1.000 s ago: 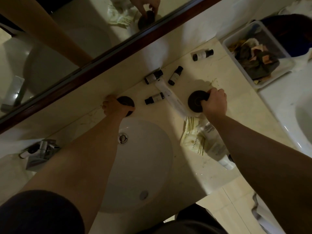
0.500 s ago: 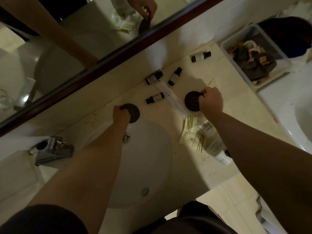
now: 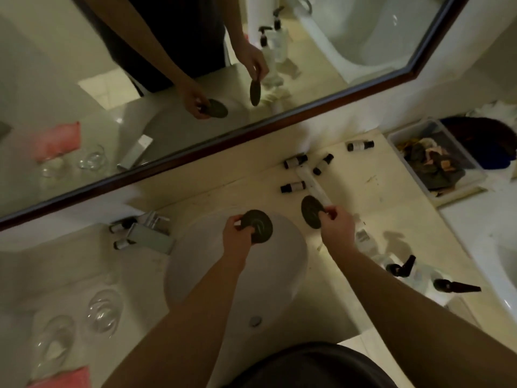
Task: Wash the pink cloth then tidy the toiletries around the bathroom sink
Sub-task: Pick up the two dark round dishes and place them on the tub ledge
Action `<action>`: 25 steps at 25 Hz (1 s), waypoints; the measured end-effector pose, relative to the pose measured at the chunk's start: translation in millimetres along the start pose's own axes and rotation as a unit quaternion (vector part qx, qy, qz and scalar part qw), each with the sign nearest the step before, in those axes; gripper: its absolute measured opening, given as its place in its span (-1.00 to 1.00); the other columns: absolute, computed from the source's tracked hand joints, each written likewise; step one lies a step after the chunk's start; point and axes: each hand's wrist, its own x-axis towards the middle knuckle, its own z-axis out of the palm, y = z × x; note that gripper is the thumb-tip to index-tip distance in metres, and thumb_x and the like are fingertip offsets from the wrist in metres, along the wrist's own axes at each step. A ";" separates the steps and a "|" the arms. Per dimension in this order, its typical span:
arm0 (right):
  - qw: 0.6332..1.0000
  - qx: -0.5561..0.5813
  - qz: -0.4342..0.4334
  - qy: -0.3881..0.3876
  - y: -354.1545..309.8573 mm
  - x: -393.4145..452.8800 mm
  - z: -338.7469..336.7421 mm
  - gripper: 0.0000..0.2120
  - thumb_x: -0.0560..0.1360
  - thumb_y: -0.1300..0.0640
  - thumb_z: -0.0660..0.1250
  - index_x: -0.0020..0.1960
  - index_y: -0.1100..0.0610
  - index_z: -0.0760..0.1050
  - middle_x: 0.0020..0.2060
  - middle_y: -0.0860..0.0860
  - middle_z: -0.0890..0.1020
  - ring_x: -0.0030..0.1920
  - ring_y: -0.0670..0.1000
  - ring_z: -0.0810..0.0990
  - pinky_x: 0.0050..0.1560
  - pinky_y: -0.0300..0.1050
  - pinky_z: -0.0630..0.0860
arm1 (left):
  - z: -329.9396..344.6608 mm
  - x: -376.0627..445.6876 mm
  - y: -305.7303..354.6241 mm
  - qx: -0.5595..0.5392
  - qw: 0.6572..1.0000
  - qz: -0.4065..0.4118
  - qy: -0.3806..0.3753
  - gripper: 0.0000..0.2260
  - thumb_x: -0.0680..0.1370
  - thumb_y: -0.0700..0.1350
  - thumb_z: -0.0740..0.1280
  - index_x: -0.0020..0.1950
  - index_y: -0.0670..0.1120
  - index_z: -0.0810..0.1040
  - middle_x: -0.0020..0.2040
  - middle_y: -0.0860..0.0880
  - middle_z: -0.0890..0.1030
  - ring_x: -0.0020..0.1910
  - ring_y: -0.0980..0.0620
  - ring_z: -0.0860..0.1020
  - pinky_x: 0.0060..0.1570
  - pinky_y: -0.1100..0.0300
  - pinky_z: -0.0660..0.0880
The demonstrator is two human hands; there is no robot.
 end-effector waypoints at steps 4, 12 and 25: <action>0.999 0.017 -0.019 -0.044 -4.5 -67.0 28.9 -0.85 0.51 0.17 0.32 0.06 0.19 0.53 -0.11 0.06 0.58 -0.07 0.07 0.56 -0.10 -0.10 0.44 | -67.1 -41.7 -22.6 -0.068 0.997 0.011 0.031 -0.66 0.50 -0.37 0.31 0.24 -0.14 0.43 0.18 -0.20 0.49 0.05 -0.17 0.53 -0.04 -0.02 0.59; 0.986 0.048 -0.071 -0.140 -21.8 -237.7 101.2 -0.95 0.54 0.14 0.31 -0.01 0.10 0.52 -0.12 0.06 0.60 -0.15 -0.02 0.53 -0.14 -0.17 0.43 | -233.6 -111.8 -77.8 -0.207 0.974 0.019 0.092 -0.65 0.48 -0.37 0.33 0.22 -0.13 0.43 0.13 -0.21 0.53 -0.01 -0.14 0.56 -0.27 0.13 0.58; 0.924 0.023 -0.095 -0.370 -29.4 -440.8 245.7 -0.91 0.51 0.23 0.34 0.01 0.18 0.54 -0.19 0.14 0.60 -0.24 0.02 0.53 -0.26 -0.11 0.48 | -448.8 -189.6 -189.7 -0.386 0.888 0.011 0.249 -0.65 0.48 -0.42 0.31 0.20 -0.14 0.42 0.17 -0.19 0.51 -0.07 -0.03 0.55 -0.21 0.10 0.58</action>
